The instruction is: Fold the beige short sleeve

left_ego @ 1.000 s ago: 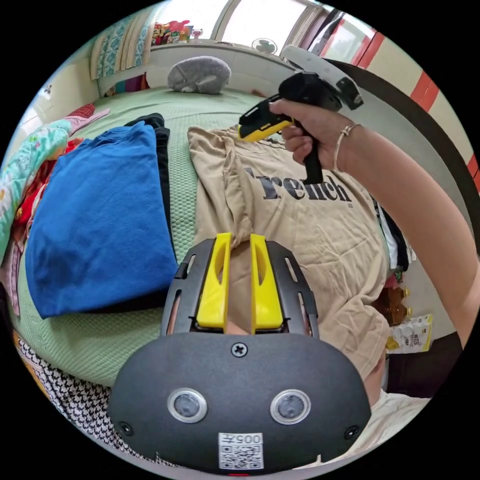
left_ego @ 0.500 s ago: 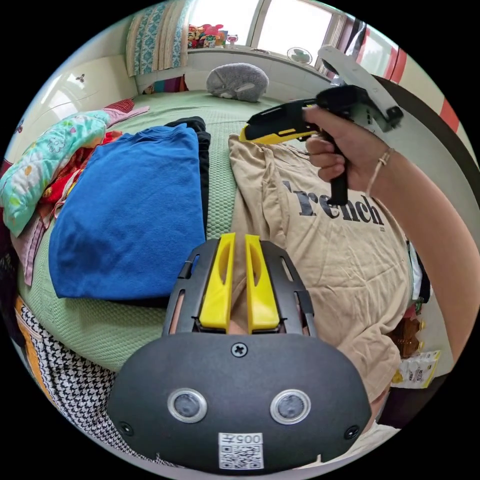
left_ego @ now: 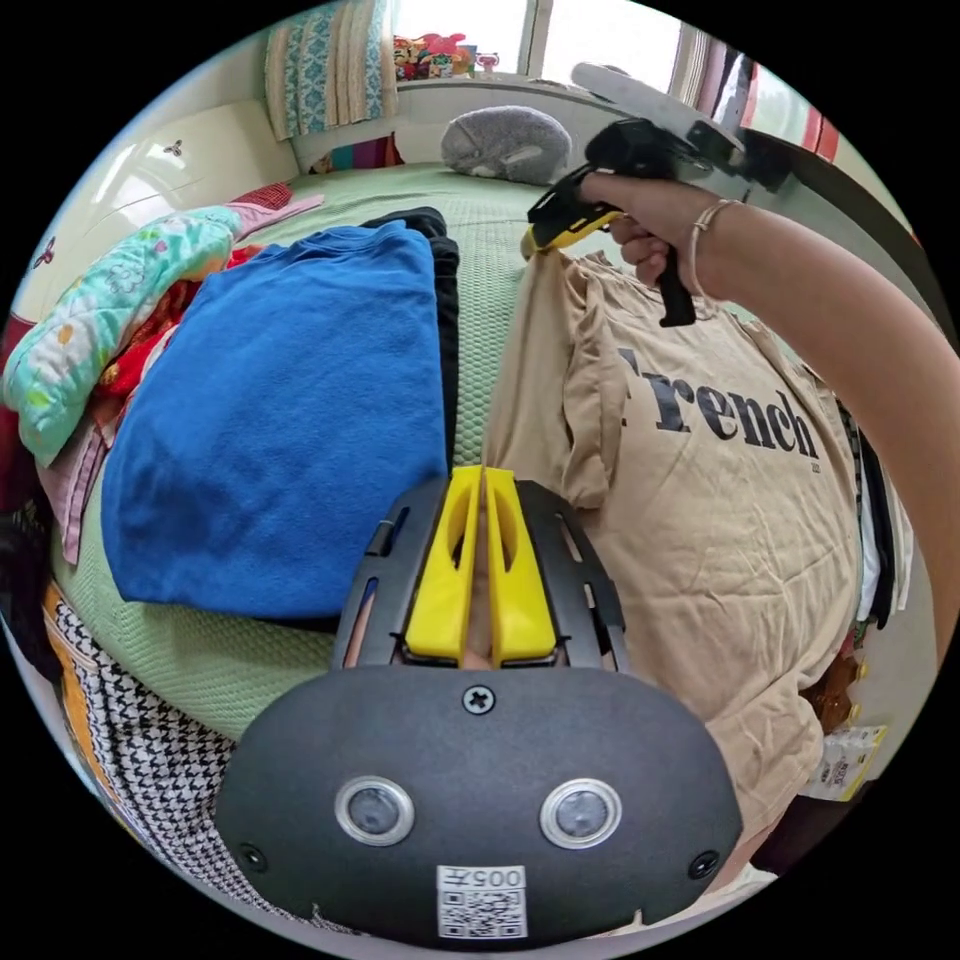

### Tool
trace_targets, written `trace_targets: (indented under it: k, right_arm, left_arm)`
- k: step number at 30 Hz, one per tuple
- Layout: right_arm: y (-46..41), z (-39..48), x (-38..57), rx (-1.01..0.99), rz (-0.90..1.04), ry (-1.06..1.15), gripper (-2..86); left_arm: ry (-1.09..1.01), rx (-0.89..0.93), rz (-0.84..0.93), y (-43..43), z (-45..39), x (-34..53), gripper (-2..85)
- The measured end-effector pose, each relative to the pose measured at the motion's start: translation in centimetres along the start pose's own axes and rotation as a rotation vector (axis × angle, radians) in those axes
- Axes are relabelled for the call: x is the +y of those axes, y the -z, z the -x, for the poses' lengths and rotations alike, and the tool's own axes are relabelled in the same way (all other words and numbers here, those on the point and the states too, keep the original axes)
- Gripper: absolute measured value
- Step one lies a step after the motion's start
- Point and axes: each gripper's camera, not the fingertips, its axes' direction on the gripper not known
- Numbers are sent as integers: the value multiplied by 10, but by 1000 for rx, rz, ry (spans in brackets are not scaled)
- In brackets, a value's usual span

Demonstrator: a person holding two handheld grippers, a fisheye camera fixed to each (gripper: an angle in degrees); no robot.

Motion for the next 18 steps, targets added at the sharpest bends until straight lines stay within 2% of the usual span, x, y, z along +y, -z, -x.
trace_targets:
  k: [2,5,10,14,18]
  right_arm:
    - [-2,-16,2,-42,0,-82,-3]
    - [-9,-26,6,-137,42,-91,52]
    - [50,-40,43,-291,-153,-19,106]
    - [81,-57,90,-276,-160,-1,118]
    - [99,-102,154,-178,-105,-43,114]
  left_arm:
    - [29,11,4,-2,0,-1,2]
    - [29,3,7,-3,-5,-1,0]
    - [32,53,-56,20,-3,18,-3]
    - [21,48,-76,36,-17,33,-4]
    - [-55,116,-63,46,-56,42,-5]
